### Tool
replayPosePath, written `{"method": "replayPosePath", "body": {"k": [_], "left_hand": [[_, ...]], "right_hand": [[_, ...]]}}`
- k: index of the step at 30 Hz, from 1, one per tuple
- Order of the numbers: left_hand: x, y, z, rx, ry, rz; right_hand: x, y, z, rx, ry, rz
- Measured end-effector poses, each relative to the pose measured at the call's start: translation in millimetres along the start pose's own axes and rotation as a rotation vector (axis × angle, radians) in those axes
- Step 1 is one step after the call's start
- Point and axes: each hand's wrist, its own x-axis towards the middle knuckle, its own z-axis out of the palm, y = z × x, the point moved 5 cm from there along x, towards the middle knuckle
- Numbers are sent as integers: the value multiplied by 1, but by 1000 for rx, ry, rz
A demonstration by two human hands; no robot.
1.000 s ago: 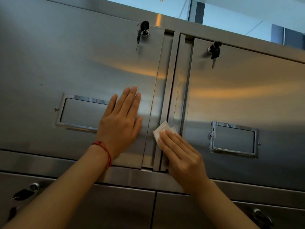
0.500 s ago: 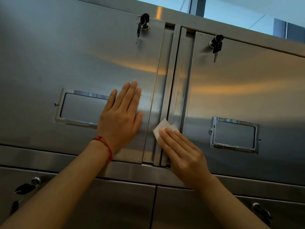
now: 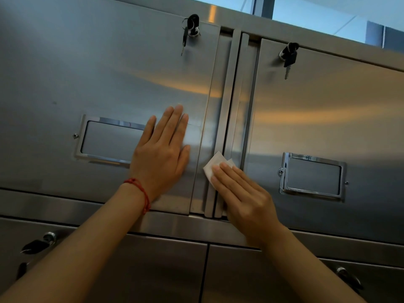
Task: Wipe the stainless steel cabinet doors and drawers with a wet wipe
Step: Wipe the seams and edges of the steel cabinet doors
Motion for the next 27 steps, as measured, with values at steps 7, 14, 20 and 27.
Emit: {"method": "replayPosePath", "body": {"k": [7,14,20,27], "left_hand": [[0,1,0,-11,-2,-4],[0,0,0,-6,21,0],[0,0,-1,-8,3,-2],[0,0,0,-14,-3,-8]], "right_hand": [[-13,-11,3,18,-10,9],[-6,-8,3,10,20,36],[-15,-16,2,6,-11,-6],[-16,-20,5,41,7,72]]}}
